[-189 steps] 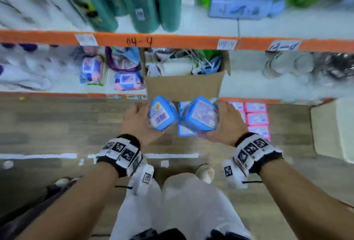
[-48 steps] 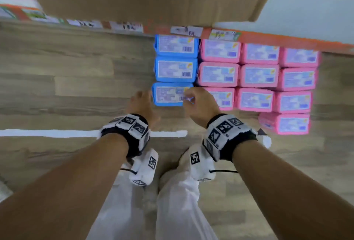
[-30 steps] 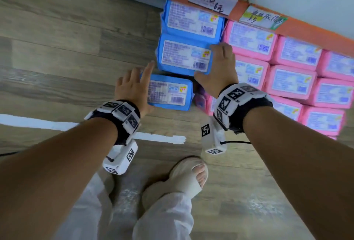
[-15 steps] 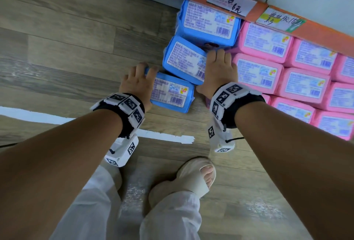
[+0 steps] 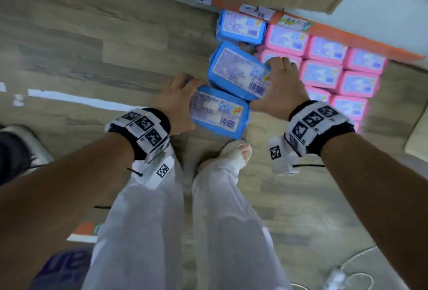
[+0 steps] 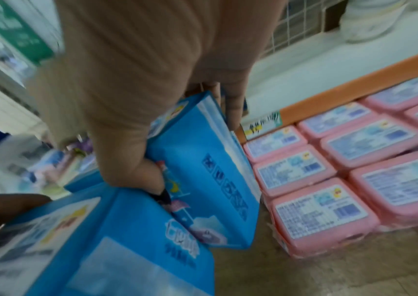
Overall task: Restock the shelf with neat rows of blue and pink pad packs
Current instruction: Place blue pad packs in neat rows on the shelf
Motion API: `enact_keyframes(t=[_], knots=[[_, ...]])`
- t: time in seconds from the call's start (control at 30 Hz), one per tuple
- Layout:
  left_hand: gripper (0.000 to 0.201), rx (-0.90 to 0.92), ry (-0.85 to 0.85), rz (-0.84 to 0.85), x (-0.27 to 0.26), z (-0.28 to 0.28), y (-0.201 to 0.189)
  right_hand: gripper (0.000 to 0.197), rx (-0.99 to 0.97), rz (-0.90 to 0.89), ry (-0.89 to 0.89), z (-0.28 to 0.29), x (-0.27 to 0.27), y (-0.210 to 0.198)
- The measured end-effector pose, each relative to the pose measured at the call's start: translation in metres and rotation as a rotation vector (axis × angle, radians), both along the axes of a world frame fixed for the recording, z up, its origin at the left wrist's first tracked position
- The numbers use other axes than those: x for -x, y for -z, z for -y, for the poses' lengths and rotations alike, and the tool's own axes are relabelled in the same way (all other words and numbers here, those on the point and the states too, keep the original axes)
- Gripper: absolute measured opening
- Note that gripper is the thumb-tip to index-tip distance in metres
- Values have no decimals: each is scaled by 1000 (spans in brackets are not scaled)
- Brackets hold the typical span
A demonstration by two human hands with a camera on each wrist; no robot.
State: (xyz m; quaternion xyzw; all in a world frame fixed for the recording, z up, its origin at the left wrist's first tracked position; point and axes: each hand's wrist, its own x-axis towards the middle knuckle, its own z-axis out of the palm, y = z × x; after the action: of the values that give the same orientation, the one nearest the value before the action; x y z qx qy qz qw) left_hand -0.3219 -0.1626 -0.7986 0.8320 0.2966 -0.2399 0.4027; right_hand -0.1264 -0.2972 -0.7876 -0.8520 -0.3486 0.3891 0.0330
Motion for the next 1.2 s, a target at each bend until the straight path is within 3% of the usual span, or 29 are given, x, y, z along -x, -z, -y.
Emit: enact_keyframes(t=[0.17,0.3,0.47,0.63,0.77,0.87,1.2], knots=[[80,-38,-47,121,-2,-5,-150,75,-195,33,151,12,2,-138],[91,-72,-103,237,-10,-15,-280,74,-375,56,242,15,-4,-253],[98,-139,-37,337,-29,-24,-426,73,-582,123,190,10,-32,-394],[90,-332,-6,613,-45,-28,-545,74,-746,228,72,-2,-66,-517],[101,-367,-55,666,-52,-33,-609,74,-829,267,31,-13,-83,-591],[96,-329,-124,724,-59,-43,-643,69,-926,277,24,-24,-91,-632],[90,-288,-142,1019,-119,-121,-702,68,-1032,468,115,-82,-156,-717]])
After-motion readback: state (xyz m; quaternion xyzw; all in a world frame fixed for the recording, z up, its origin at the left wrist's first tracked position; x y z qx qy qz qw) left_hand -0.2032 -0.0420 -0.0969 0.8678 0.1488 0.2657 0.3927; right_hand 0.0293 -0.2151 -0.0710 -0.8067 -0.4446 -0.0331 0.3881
